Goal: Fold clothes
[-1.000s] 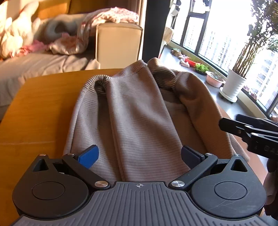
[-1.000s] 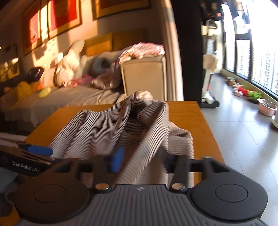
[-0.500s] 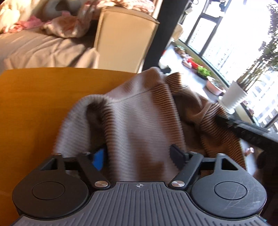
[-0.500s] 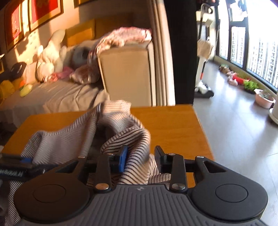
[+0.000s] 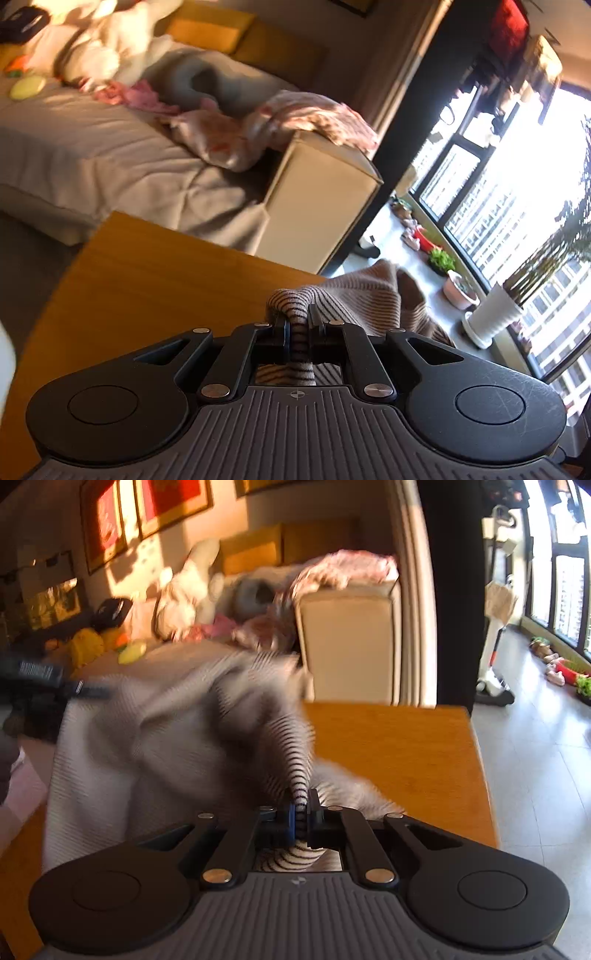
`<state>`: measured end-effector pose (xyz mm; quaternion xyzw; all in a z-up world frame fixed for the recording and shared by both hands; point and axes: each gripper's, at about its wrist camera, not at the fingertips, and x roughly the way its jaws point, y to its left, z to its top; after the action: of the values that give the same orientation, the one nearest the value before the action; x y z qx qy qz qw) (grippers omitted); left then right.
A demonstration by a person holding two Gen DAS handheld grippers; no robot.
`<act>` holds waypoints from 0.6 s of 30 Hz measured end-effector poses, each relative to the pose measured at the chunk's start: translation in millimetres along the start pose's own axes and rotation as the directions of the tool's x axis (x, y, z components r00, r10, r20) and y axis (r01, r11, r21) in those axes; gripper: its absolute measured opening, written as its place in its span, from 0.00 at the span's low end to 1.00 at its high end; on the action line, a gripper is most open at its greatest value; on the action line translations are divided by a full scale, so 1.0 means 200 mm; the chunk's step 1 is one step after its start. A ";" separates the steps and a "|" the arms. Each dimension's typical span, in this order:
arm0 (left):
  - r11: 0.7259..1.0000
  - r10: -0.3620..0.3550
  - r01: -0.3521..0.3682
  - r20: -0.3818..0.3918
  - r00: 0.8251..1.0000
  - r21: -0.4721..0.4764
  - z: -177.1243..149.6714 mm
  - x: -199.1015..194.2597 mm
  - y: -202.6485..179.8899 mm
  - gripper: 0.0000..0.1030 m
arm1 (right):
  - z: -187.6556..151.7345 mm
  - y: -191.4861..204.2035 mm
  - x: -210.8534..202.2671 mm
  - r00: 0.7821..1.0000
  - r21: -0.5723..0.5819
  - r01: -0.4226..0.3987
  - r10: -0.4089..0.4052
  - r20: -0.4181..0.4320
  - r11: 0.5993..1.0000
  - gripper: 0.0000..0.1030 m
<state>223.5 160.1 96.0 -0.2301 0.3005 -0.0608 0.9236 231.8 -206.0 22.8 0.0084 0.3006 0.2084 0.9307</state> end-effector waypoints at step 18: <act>0.980 0.155 -0.169 -0.134 0.979 -0.103 0.02 0.22 0.41 0.37 | 0.24 -0.21 0.52 0.963 -0.035 0.270 -0.271 -0.011 0.962 0.16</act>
<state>259.1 223.4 38.4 -0.2530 0.3787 0.0179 0.8901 351.5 -198.1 -1.5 -0.0499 0.3028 0.0843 0.9480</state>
